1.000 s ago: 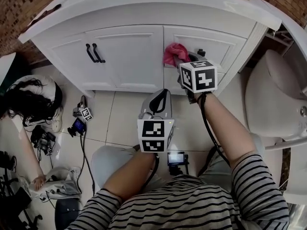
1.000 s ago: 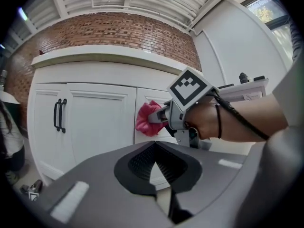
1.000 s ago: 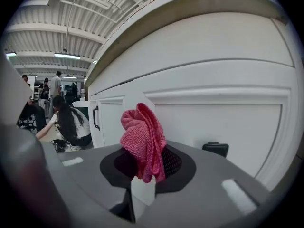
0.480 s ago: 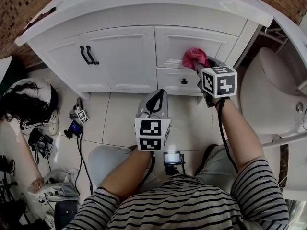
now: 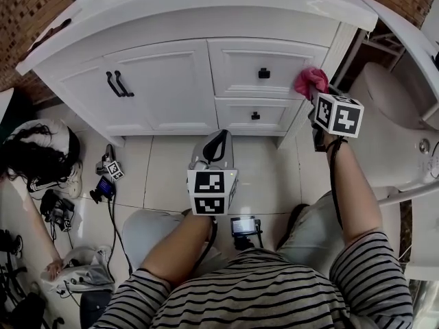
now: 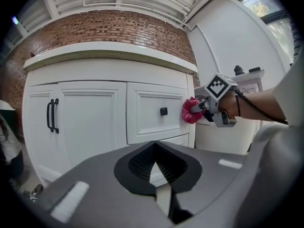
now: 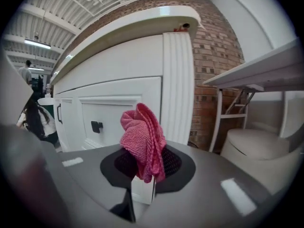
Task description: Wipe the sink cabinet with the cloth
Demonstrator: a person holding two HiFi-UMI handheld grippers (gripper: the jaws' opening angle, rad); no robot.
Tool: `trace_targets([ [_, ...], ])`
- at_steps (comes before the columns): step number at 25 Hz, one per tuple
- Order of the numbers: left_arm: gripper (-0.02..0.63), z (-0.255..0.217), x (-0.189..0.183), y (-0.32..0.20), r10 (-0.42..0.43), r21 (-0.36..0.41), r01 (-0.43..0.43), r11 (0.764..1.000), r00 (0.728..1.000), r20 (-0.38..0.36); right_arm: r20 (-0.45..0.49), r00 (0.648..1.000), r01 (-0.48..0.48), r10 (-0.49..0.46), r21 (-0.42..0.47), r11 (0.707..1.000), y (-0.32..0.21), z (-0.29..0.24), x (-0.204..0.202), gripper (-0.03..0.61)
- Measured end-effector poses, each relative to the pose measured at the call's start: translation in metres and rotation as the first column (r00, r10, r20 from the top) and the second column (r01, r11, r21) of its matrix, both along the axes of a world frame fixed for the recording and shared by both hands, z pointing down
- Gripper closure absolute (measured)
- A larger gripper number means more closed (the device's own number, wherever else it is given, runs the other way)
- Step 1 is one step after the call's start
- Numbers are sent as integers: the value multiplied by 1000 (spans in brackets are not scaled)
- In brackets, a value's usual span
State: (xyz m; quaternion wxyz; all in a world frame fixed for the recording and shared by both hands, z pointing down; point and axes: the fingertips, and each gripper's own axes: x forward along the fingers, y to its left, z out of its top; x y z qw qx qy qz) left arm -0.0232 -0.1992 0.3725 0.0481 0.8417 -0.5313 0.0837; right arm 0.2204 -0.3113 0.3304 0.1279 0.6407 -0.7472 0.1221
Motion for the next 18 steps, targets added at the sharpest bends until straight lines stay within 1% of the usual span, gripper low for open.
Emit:
trace_targets([
  [1, 612, -1, 0, 1, -1, 1, 1, 1000, 1000, -4, 5, 1000, -27, 27, -5, 1000, 4, 2, 7, 511],
  [2, 612, -3, 0, 2, 0, 4, 0, 1000, 1000, -9, 20, 999, -33, 33, -8, 999, 8, 3, 7, 511],
  [3, 612, -6, 0, 2, 2, 11, -2, 1000, 1000, -13, 41, 999, -10, 10, -7, 1000, 12, 5, -3, 511],
  [4, 612, -9, 0, 3, 5, 19, -4, 1000, 1000, -16, 60, 997, 39, -39, -2, 999, 14, 6, -22, 511],
  [5, 612, -11, -1, 3, 7, 25, -6, 1000, 1000, -19, 73, 992, 107, -107, 3, 994, 15, 8, -49, 511],
  [6, 612, -13, -1, 3, 8, 29, -7, 1000, 1000, -24, 78, 979, 186, -186, 6, 983, 15, 12, -80, 511],
  [7, 612, -14, -1, 3, 8, 30, -7, 1000, 1000, -29, 77, 960, 269, -268, 3, 963, 14, 17, -114, 511],
  [9, 612, -14, -2, 3, 5, 28, -4, 1000, 999, -38, 56, 911, 410, -408, -21, 912, 9, 33, -177, 511],
  [10, 612, -14, -4, 3, 2, 28, -1, 1000, 999, -39, 39, 892, 452, -451, -37, 891, 4, 41, -201, 511],
  [11, 612, -13, -6, 2, -1, 28, 2, 1000, 999, -38, 21, 880, 475, -474, -53, 879, -3, 49, -219, 511],
  [13, 612, -12, -11, -1, -12, 22, 13, 1000, 999, -41, -13, 878, 477, -479, -84, 875, -19, 61, -238, 511],
  [15, 612, -11, -15, -3, -20, 10, 20, 1000, 998, -59, -34, 886, 457, -463, -105, 883, -30, 68, -238, 511],
  [18, 612, -12, -18, -4, -14, 5, 14, 1000, 997, -81, -49, 907, 411, -419, -121, 903, -33, 72, -216, 509],
])
